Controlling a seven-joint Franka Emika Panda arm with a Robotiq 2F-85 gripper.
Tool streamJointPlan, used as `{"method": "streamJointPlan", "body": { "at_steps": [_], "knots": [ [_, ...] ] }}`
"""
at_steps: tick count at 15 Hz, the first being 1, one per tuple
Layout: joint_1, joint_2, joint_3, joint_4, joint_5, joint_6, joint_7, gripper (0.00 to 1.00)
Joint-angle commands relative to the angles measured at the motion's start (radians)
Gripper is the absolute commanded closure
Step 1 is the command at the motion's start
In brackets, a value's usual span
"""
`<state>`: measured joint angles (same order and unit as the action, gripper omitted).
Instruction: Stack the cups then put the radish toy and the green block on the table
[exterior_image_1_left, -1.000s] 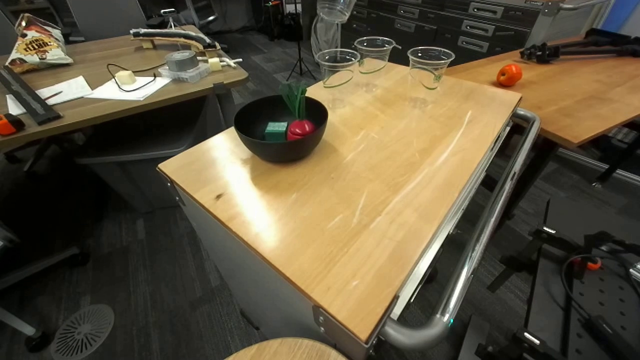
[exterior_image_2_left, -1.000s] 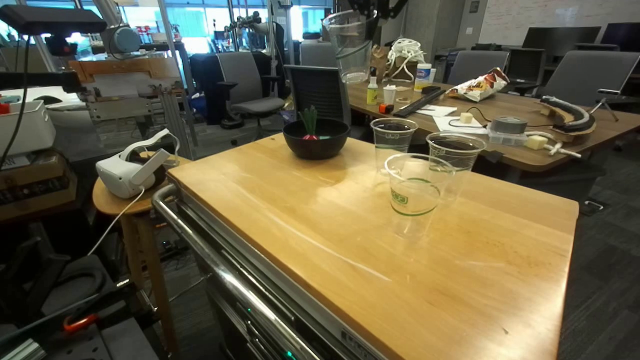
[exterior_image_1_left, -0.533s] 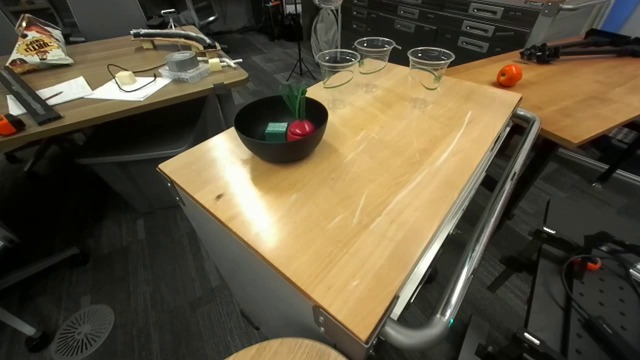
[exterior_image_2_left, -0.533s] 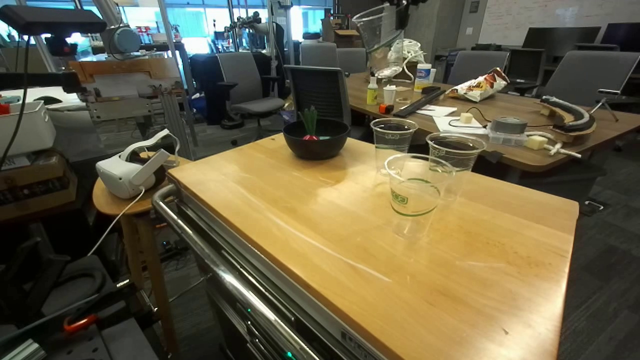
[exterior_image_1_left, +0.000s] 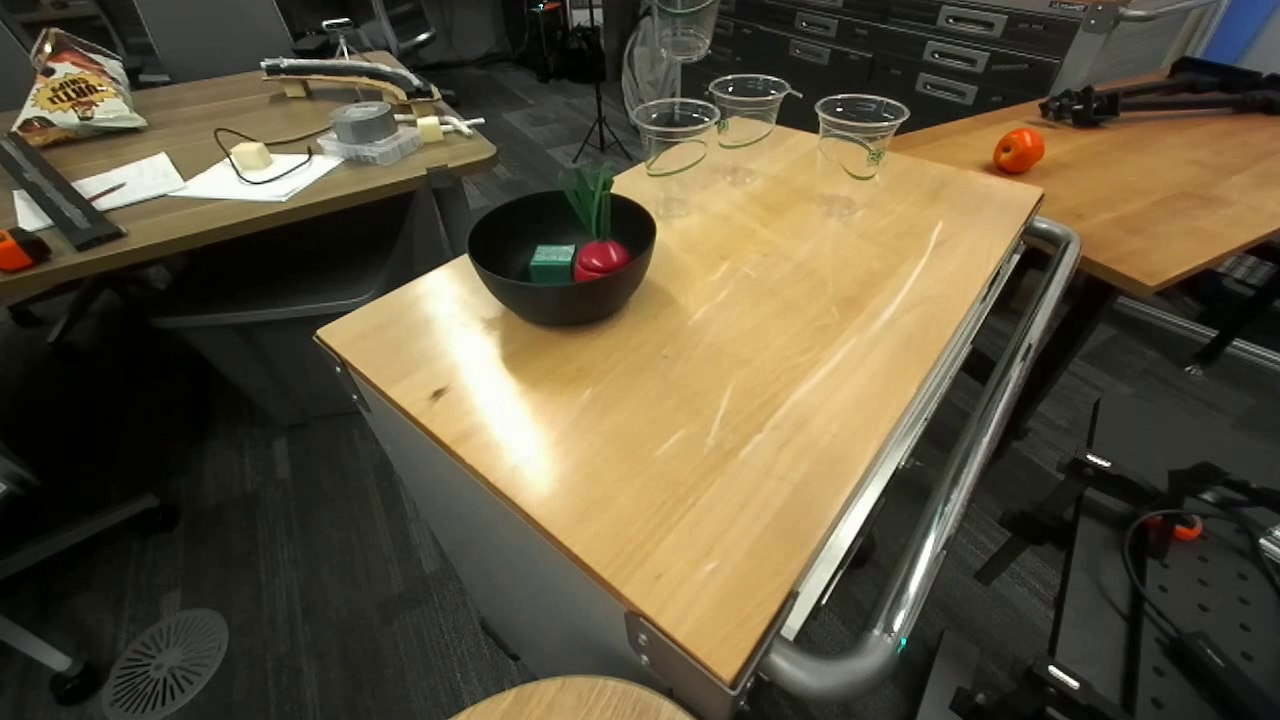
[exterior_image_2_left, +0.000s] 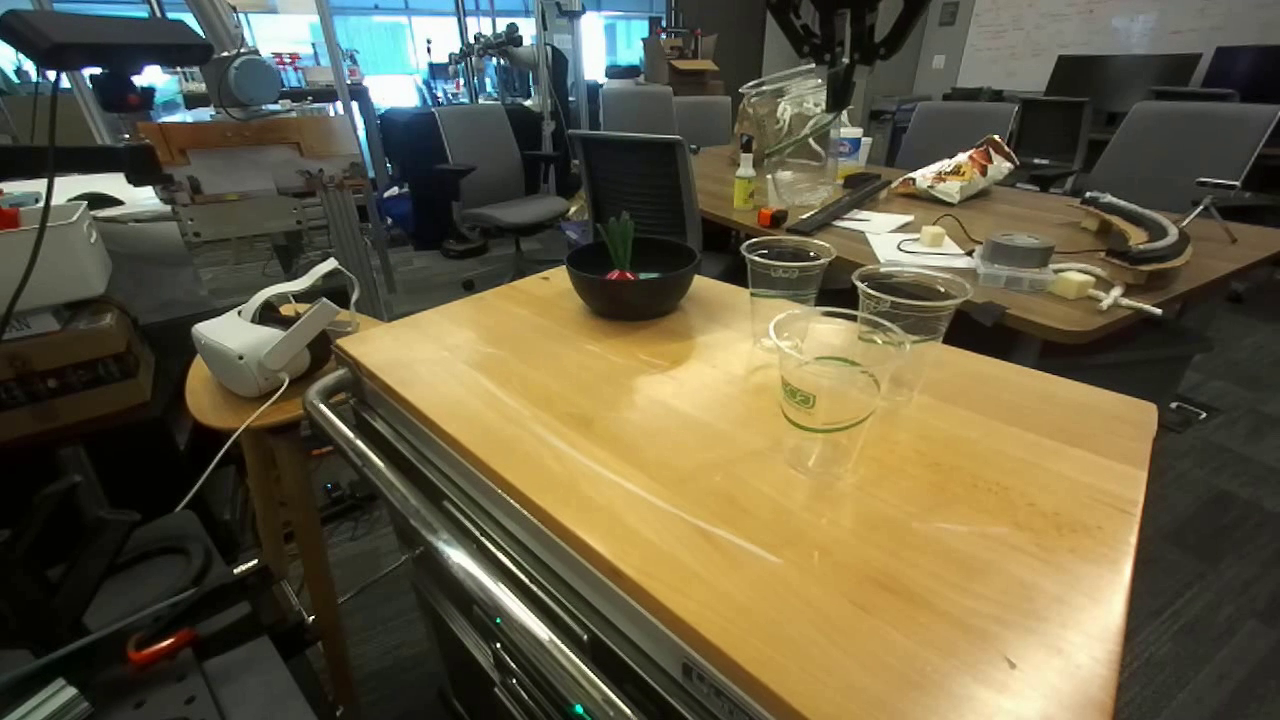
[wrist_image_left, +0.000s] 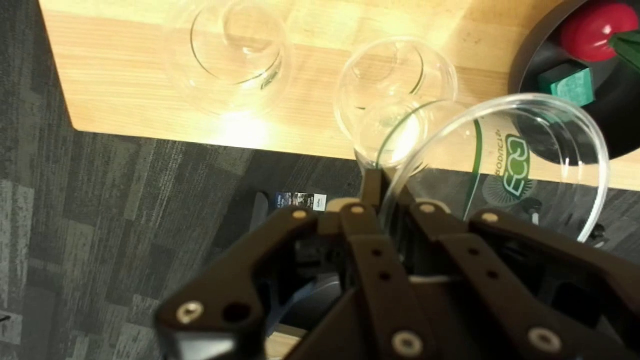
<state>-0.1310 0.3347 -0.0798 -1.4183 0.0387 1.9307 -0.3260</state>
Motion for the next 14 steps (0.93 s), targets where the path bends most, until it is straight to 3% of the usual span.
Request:
{"method": "streamJointPlan", "body": {
  "at_steps": [1, 14],
  "knots": [
    [-0.01, 0.06, 0.005, 0.082, -0.019, -0.047, 0.018, 0.99],
    [-0.017, 0.136, 0.022, 0.107, -0.007, -0.087, -0.002, 0.99]
  ]
}}
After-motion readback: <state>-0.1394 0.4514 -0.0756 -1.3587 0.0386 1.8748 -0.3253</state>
